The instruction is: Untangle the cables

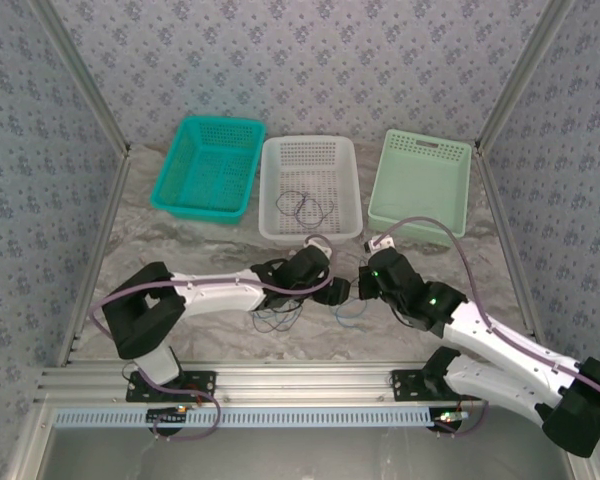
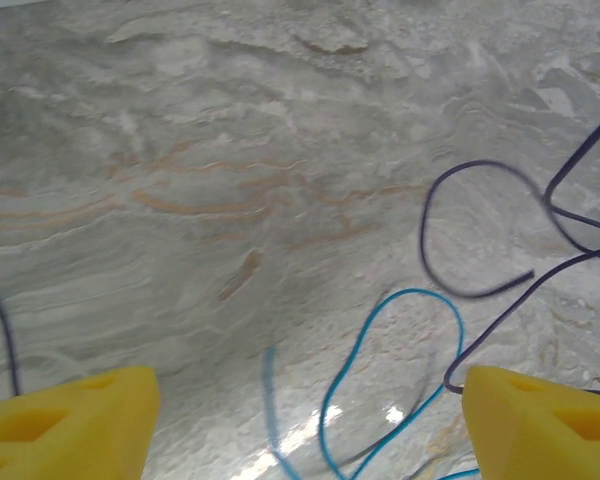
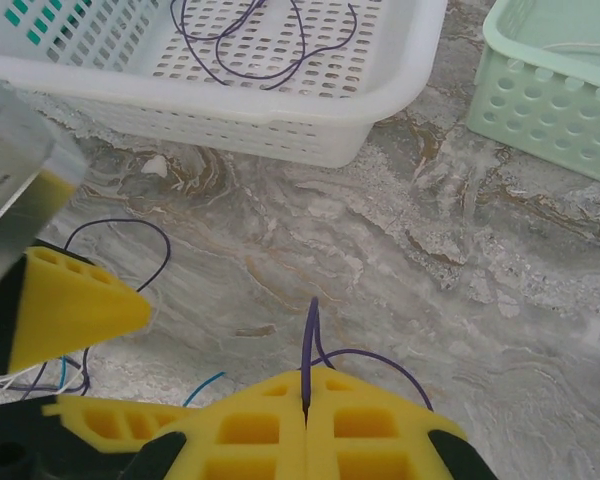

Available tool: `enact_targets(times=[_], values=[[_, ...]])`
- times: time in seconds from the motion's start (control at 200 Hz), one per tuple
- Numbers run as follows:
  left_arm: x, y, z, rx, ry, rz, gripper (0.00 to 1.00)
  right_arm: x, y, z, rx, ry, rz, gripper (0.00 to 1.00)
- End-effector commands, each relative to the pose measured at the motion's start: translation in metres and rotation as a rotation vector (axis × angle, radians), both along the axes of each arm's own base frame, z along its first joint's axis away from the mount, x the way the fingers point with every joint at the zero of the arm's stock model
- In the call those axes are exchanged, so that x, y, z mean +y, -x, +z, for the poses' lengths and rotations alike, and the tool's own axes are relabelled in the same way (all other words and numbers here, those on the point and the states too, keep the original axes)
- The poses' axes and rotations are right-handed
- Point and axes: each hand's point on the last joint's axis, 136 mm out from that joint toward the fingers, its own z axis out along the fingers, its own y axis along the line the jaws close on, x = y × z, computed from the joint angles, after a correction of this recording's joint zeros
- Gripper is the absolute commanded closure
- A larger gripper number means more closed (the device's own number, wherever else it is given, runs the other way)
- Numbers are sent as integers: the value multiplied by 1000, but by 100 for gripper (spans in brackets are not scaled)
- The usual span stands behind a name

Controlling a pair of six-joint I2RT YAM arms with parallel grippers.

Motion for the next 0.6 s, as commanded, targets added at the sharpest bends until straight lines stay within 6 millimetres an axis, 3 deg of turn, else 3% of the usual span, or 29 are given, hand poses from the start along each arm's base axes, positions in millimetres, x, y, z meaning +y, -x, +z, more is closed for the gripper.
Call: enact_targets(times=[0.0, 0.2, 0.595], values=[[-24, 1, 20, -15, 71, -38, 22, 2, 3, 8, 8, -19, 1, 100], [-29, 4, 26, -32, 115, -59, 29, -8, 1, 6, 7, -4, -44, 100], [-22, 17, 52, -134, 195, -120, 27, -24, -3, 11, 15, -62, -136, 100]])
